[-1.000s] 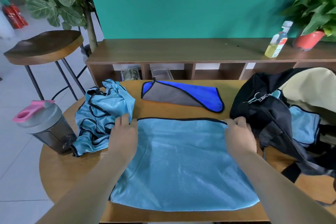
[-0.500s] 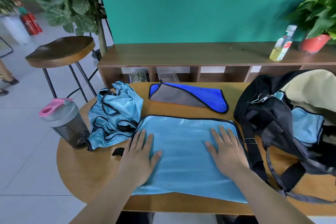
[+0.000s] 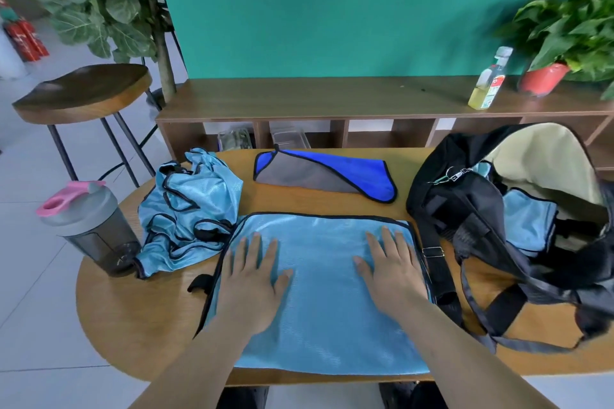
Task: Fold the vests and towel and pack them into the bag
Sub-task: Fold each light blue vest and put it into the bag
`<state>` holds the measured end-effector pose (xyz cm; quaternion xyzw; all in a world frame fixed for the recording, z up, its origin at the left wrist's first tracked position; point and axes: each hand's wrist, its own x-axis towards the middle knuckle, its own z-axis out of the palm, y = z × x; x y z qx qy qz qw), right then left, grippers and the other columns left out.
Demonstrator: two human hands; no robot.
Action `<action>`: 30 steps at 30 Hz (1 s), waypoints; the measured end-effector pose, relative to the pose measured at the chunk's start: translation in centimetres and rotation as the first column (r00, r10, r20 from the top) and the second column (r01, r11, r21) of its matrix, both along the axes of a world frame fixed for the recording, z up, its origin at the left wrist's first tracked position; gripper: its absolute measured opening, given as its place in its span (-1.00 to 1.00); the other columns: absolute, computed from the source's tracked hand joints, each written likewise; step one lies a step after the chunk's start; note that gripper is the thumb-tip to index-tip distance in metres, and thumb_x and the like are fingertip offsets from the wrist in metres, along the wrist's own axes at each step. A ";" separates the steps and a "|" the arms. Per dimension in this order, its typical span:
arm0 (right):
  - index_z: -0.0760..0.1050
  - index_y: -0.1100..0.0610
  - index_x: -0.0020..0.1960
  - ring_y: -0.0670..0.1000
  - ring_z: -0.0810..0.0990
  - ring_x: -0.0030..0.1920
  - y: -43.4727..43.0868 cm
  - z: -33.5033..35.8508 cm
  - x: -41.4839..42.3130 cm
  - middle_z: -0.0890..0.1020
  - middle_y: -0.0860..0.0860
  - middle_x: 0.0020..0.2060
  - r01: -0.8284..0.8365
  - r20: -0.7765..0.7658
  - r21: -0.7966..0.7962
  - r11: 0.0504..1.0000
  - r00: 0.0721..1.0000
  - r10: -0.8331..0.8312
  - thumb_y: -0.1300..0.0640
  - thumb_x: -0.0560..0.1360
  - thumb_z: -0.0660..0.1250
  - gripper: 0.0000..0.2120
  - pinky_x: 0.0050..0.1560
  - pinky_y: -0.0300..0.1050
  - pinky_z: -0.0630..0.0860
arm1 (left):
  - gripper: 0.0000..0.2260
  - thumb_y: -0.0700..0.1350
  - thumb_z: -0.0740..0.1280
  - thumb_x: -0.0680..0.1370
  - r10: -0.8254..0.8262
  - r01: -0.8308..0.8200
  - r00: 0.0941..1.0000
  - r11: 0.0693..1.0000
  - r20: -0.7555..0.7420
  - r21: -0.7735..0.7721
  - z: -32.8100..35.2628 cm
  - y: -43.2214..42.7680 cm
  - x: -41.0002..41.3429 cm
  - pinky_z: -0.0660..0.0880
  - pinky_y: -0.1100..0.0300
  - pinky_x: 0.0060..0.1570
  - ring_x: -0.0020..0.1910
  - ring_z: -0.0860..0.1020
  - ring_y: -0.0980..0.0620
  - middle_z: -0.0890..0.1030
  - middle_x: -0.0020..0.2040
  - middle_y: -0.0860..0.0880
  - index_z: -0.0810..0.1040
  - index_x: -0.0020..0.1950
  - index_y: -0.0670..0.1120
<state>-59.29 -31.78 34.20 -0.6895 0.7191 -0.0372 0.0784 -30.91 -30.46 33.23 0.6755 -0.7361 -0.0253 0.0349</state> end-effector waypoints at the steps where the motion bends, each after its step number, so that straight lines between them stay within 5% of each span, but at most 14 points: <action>1: -0.08 -0.09 0.72 0.10 -0.22 0.69 -0.3 0.1 -0.7 -0.12 0.01 0.71 0.022 -0.014 0.008 1.000 1.000 -0.022 -0.40 0.65 -0.20 -0.28 0.68 0.11 -0.14 | -0.27 0.44 -0.35 0.59 0.011 -0.011 1.000 1.000 0.018 0.019 -0.3 -0.2 0.5 -0.17 -0.15 0.65 0.70 -0.23 -0.11 -0.19 0.73 -0.04 -0.15 0.72 0.18; 8: 0.00 -0.07 0.71 0.09 -0.17 0.69 -0.7 0.0 -1.5 -0.06 0.02 0.71 0.047 -0.004 -0.032 0.998 0.999 -0.047 -0.38 0.67 -0.14 -0.30 0.68 0.10 -0.14 | -0.24 0.44 -0.31 0.61 0.018 -0.018 1.000 1.000 0.010 -0.002 -0.4 -0.2 0.8 -0.18 -0.09 0.66 0.70 -0.22 -0.07 -0.17 0.72 -0.05 -0.19 0.73 0.07; 12: 0.05 -0.02 0.70 0.09 -0.23 0.69 2.0 2.0 0.6 -0.13 0.03 0.71 -0.055 0.071 -0.099 0.994 0.996 0.062 -0.28 0.71 -0.05 -0.36 0.68 0.11 -0.14 | -0.37 0.24 -0.05 0.73 -0.108 0.060 0.979 0.965 -0.175 -0.257 0.6 0.8 0.9 0.15 -0.11 0.63 0.63 0.27 -0.10 0.37 0.61 -0.15 0.35 0.62 -0.13; 14: 0.07 -0.01 0.69 0.06 -0.25 0.69 4.7 2.0 2.4 -0.11 0.01 0.71 -0.128 0.095 -0.136 0.982 0.985 0.141 -0.28 0.71 -0.08 -0.36 0.66 0.06 -0.19 | -0.51 0.11 0.08 0.72 -0.208 0.109 0.950 0.919 -0.232 -0.379 1.2 1.8 -0.4 0.23 -0.12 0.60 0.56 0.39 -0.10 0.48 0.53 -0.13 0.51 0.49 -0.17; 17: 0.10 0.00 0.69 0.05 -0.22 0.69 7.4 0.1 3.9 -0.10 -0.01 0.71 -0.174 0.092 -0.098 0.980 0.979 0.183 -0.31 0.69 -0.09 -0.34 0.66 0.05 -0.19 | -0.49 0.15 0.11 0.71 -0.252 0.194 0.950 0.939 -0.186 -0.283 0.6 3.9 -3.4 0.18 -0.15 0.61 0.62 0.29 -0.09 0.33 0.63 -0.07 0.41 0.58 -0.06; 22: 0.10 -0.01 0.69 0.08 -0.18 0.70 8.0 -0.5 2.4 -0.08 0.00 0.71 -0.127 0.093 -0.088 0.988 0.986 0.135 -0.25 0.72 0.00 -0.39 0.67 0.06 -0.16 | -0.33 0.38 -0.14 0.66 -0.183 0.179 0.980 0.983 -0.083 -0.046 -1.8 5.1 -4.2 -0.02 -0.10 0.64 0.71 -0.04 -0.07 0.01 0.73 0.02 0.11 0.72 0.11; 27: 0.49 0.07 0.49 0.09 0.30 0.56 9.2 1.3 -2.9 0.38 0.03 0.55 -0.016 0.244 -0.402 0.915 0.962 0.124 0.13 0.70 0.21 -0.63 0.55 0.09 0.33 | -0.33 0.39 -0.21 0.66 -0.198 0.198 0.979 0.980 -0.041 -0.013 -1.2 5.1 -4.0 -0.16 -0.07 0.66 0.69 -0.23 -0.01 -0.16 0.73 0.07 -0.09 0.73 0.15; 30: 0.46 0.02 0.50 0.04 0.40 0.47 9.8 1.5 -7.4 0.46 -0.06 0.46 0.172 0.395 -0.331 0.928 0.918 -0.030 0.16 0.70 0.21 -0.63 0.43 0.07 0.47 | -0.34 0.38 -0.18 0.67 -0.199 0.199 0.978 0.980 -0.056 -0.009 -1.2 5.3 -3.9 -0.11 -0.09 0.66 0.70 -0.19 -0.03 -0.11 0.73 0.05 -0.04 0.73 0.14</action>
